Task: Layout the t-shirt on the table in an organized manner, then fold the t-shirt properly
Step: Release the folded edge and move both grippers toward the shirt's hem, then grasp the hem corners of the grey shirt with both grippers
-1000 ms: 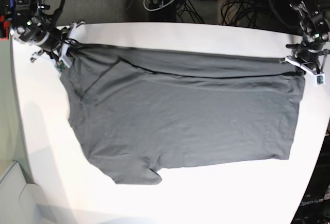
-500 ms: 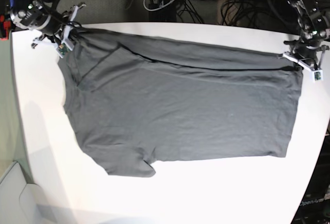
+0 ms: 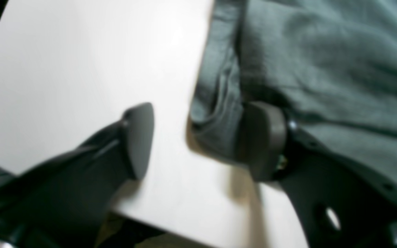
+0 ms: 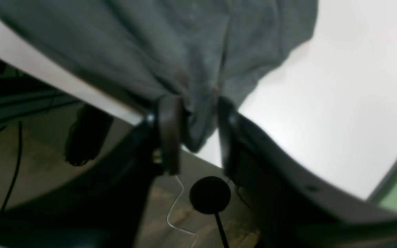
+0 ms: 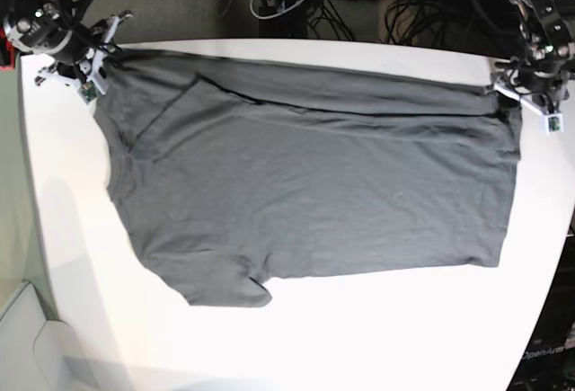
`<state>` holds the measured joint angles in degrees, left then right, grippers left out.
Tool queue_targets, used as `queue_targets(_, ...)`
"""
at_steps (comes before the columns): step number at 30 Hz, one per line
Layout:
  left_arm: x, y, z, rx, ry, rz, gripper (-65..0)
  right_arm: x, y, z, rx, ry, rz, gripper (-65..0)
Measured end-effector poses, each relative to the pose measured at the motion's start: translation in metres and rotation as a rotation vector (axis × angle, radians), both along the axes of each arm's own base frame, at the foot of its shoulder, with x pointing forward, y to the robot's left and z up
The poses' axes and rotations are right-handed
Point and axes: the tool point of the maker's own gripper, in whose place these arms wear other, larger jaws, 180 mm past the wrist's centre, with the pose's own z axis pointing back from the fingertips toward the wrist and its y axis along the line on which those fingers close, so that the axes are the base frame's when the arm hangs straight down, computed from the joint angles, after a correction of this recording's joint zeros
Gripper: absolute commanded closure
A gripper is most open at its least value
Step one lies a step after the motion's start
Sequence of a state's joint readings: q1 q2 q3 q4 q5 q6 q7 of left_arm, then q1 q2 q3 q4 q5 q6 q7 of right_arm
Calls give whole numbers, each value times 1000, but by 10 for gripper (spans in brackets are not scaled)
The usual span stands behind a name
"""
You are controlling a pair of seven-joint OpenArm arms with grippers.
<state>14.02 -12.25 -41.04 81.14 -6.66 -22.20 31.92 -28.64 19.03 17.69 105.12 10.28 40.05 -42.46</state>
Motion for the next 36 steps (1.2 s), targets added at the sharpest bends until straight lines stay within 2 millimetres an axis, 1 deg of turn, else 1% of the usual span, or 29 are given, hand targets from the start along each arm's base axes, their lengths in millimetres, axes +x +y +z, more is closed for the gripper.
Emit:
queue_targets(1,-2,1,0,3,2,1,-425,1,-3,2,0,-6,-10,-270)
queue_targets(2,-3,1,1,6,3,0,-425,1,-7,4,-5,-14,-24,-277)
queue_targets(4,-2,1,2,13,8,-3,-426,-1,-14,12,-30,-28,-32,-275)
queue_targets(6,-2,0,4,15,9,-5,-426,-2,-13,19,-44,-41,-20,-275)
queue_targets(9,-7,-1,9,28,7,-17,-428,5,-7,28,-38,-76,-8,-278)
queue_targets(11,-9,-1,15,44,4,-23,-429,7,-6,31,-34,-86,-2,-279)
queue_targets(13,-8,4,25,57,-24,-10,-429,6,-9,29,-45,-75,-4,-279)
queue_targets(15,-12,13,33,74,-25,16,-430,7,-10,30,-51,-78,1,-280)
queue_targets(18,-20,22,36,83,1,47,-430,25,-15,40,-69,-121,7,-280)
queue_targets(21,-19,30,51,108,-28,66,-438,53,-14,55,-67,-192,7,-281)
queue_targets(24,6,32,72,123,-99,71,-527,86,-30,74,-143,-208,-39,-281)
queue_targets(26,31,32,88,122,-169,64,-588,118,-35,98,-156,-277,-64,-281)
queue_targets(28,55,27,99,112,-218,54,-614,145,-38,111,-130,-317,-90,-281)
queue_targets(29,67,23,100,105,-231,46,-614,158,-41,114,-119,-323,-112,-281)
queue_targets(31,89,11,97,65,-244,9,-614,184,-48,111,-69,-309,-168,-281)
queue_targets(33,111,-1,94,23,-253,-5,-614,205,-52,98,-23,-267,-199,-281)
queue_targets(35,133,-6,96,-11,-277,-18,-614,219,-58,81,-47,-191,-214,-281)
queue_targets(36,146,-8,98,-30,-287,-15,-614,228,-58,74,-51,-160,-212,-281)
